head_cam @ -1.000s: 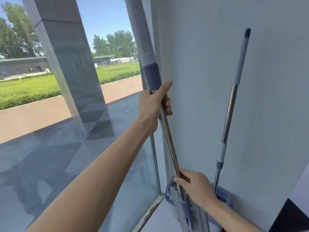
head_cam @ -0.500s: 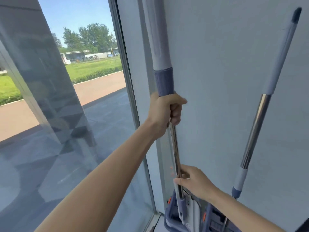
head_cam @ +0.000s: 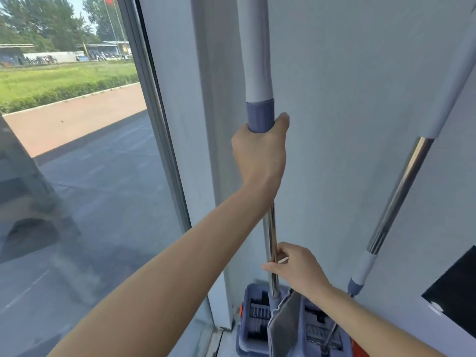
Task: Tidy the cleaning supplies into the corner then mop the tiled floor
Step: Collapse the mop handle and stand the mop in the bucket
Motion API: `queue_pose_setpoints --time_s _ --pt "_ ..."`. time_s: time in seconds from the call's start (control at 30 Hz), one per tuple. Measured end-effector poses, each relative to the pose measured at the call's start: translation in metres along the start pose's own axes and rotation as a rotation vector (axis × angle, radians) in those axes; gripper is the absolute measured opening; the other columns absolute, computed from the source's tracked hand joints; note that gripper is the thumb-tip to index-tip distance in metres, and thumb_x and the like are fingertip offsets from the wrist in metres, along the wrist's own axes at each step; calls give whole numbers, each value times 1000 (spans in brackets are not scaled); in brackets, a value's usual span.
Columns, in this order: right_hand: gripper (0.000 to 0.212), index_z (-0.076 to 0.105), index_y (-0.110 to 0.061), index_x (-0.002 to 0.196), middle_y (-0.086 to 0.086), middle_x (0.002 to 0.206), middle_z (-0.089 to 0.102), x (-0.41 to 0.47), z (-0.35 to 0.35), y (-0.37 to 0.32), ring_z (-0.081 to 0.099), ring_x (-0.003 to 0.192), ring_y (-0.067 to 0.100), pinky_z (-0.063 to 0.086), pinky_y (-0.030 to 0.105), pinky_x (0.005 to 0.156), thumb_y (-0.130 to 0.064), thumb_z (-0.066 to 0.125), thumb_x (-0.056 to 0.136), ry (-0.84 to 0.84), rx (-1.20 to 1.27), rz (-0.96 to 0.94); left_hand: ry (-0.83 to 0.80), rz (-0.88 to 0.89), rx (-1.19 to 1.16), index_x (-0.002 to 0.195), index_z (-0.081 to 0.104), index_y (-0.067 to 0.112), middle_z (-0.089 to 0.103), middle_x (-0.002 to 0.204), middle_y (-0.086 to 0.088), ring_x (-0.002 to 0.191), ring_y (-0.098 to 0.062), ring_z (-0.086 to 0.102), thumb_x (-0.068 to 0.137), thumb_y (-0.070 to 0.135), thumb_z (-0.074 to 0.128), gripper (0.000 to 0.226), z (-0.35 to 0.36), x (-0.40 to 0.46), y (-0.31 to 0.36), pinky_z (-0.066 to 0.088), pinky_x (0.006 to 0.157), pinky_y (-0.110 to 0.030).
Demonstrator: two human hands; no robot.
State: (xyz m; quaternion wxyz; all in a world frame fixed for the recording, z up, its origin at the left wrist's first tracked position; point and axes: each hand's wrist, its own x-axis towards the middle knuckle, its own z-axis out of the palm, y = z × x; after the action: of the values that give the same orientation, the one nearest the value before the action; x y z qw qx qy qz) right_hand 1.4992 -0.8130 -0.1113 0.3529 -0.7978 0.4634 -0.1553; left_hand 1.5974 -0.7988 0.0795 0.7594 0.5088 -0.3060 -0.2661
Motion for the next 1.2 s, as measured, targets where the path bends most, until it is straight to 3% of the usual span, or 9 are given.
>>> queue_pose_setpoints --time_s 0.2,0.33,0.57,0.8,0.9,0.97,1.1,1.2 --pt "14 59 -40 72 -17 86 70 16 -17 24 62 76 -3 48 19 73 -35 71 78 -61 35 4 -81 -42 -38 64 33 14 27 57 -3 44 -15 20 72 0 57 29 7 13 -20 19 45 -25" --pt "17 58 -42 91 -20 93 68 27 -24 33 63 78 -6 46 16 76 -35 69 81 -45 82 15 -159 -66 -40 59 28 16 25 43 2 35 -12 19 77 -8 52 38 12 17 -33 19 43 -21" --pt "17 67 -27 101 -20 100 65 53 -22 29 61 80 1 47 24 82 -32 65 85 -17 99 -17 -283 -43 49 52 34 12 31 36 5 33 -13 24 58 3 52 21 7 22 -51 26 42 -21" --pt "19 63 -36 105 -27 98 61 66 -14 18 67 85 4 49 24 83 -35 64 86 -8 134 -34 -384 -30 106 46 34 12 29 41 0 42 -15 23 53 -1 45 19 -4 36 -66 25 44 -24" --pt "13 54 -43 87 -30 90 58 71 -10 17 64 77 4 46 18 72 -35 64 86 1 108 -42 -412 -42 140 47 36 10 32 40 -1 42 -17 28 52 -1 46 16 -7 42 -75 29 44 -24" --pt "21 52 -44 75 -28 89 61 75 -4 20 61 72 0 40 9 65 -31 64 87 32 104 -45 -439 -55 174 47 39 9 36 41 -3 42 -19 34 53 0 48 14 -10 44 -81 34 43 -22" --pt "17 60 -40 81 -26 90 65 78 10 33 59 74 -8 38 -1 60 -26 64 89 36 146 -35 -468 -86 182 66 54 3 52 57 -12 47 -22 56 61 1 58 7 -15 46 -88 49 52 -23" --pt "16 69 -36 89 -22 95 68 77 26 51 62 87 -3 40 0 69 -21 65 89 3 214 14 -452 -8 130 75 54 2 55 61 -14 49 -23 56 73 0 66 12 -12 51 -75 51 55 -30"
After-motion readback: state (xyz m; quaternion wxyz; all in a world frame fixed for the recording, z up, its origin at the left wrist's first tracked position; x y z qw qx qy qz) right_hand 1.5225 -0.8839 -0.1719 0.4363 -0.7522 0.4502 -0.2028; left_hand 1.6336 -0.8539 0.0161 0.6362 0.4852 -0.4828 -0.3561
